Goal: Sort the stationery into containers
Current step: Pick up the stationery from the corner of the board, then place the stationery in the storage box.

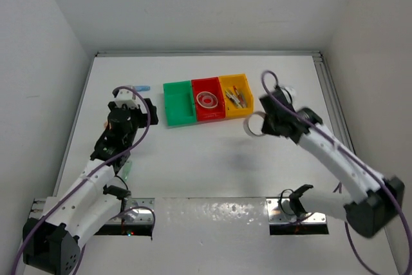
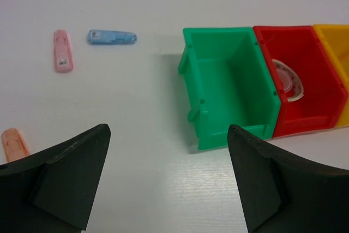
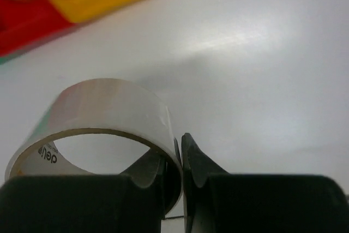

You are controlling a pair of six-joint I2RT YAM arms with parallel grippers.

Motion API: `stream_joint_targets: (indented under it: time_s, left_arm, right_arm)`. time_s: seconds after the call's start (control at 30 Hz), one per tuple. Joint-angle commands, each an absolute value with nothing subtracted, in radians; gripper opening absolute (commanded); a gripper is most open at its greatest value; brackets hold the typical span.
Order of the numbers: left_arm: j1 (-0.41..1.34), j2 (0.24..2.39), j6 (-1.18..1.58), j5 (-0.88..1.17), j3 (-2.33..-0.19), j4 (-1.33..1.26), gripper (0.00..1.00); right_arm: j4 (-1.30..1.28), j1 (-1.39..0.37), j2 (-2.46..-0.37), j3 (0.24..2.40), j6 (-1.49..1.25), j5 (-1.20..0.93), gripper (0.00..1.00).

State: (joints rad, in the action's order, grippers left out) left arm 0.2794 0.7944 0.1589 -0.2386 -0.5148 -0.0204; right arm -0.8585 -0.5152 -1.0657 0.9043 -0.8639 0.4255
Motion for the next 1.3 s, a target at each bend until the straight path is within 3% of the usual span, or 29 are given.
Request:
stream_joint_targets:
  time_s: [0.0,0.1,0.2,0.3,0.9,1.27]
  left_arm:
    - [0.267,0.813,0.164,-0.294,-0.546,0.035,0.87]
    - [0.230,0.827,0.161,-0.304,-0.564,0.081,0.86]
    - [0.187,0.831,0.147,-0.321,-0.571,0.094,0.86]
    - [0.141,0.848,0.140,-0.322,-0.575,0.084,0.87]
    - [0.068,0.901,0.083,-0.333,-0.558,0.017,0.87]
    - [0.066,0.876,0.064,-0.373,-0.540,0.017,0.89]
  right_arm:
    - [-0.752,-0.575,-1.419,1.231,-0.560,0.335,0.00]
    - [-0.784,-0.595,-1.733,1.708,-0.474,0.216,0.00]
    - [-0.850,-0.600,-1.934,2.031,-0.448,0.198,0.00]
    - [-0.859,-0.580,-2.114,2.166,-0.465,0.172,0.00]
    - [-0.649,-0.565,-2.140,1.842,-0.736,0.314,0.00]
    - [-0.612,-0.581,-2.203,1.881,-0.781,0.394,0.04]
